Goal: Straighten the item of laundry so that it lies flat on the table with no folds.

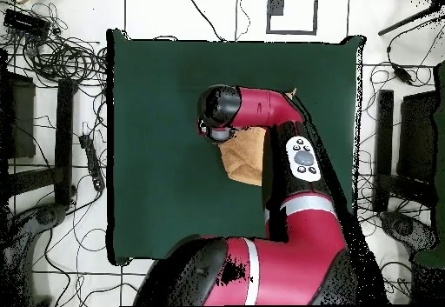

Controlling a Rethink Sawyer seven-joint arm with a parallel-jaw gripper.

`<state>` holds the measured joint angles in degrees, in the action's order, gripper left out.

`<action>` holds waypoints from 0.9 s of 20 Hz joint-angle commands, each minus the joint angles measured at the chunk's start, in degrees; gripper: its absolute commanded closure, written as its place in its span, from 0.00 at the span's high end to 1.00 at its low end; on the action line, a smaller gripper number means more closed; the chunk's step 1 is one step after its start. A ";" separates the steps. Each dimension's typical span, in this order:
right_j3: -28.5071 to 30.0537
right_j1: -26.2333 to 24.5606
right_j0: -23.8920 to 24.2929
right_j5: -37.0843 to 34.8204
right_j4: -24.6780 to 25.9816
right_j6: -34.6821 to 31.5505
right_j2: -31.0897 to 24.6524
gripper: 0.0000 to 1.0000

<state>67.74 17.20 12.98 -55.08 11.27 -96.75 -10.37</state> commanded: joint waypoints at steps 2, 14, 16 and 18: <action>3.96 -2.55 -2.16 -2.54 -2.24 -4.72 -3.42 0.00; 1.14 -3.32 -3.61 -3.83 -1.91 -7.20 -1.84 0.00; 0.45 -3.55 -3.88 -4.21 -1.76 -7.38 -1.58 0.00; 0.31 -3.51 -4.05 -4.24 -1.68 -7.39 -1.45 0.00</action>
<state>67.73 17.19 12.03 -55.08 11.28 -96.75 -10.36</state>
